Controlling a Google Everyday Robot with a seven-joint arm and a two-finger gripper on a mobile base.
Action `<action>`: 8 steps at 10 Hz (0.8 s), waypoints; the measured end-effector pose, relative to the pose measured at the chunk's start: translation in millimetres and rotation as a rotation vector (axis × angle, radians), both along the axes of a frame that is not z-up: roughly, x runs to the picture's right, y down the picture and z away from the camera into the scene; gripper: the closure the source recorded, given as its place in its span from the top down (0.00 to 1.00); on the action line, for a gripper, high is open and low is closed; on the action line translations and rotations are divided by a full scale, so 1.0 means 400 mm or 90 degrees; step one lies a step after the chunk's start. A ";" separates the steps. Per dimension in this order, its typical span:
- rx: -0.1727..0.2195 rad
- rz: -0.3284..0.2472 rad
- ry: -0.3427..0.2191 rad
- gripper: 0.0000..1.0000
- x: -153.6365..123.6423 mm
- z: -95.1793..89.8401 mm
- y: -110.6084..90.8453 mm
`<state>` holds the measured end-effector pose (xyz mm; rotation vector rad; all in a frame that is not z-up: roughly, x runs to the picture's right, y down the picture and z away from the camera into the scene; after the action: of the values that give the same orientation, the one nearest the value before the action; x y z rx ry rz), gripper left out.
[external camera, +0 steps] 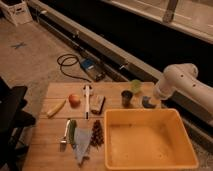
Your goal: Place sponge in tray
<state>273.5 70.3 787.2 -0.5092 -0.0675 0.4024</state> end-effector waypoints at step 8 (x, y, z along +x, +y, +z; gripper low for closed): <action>0.041 0.000 0.025 0.06 0.056 -0.115 -0.056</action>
<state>295.7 47.9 741.1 -0.4382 -0.0425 0.4093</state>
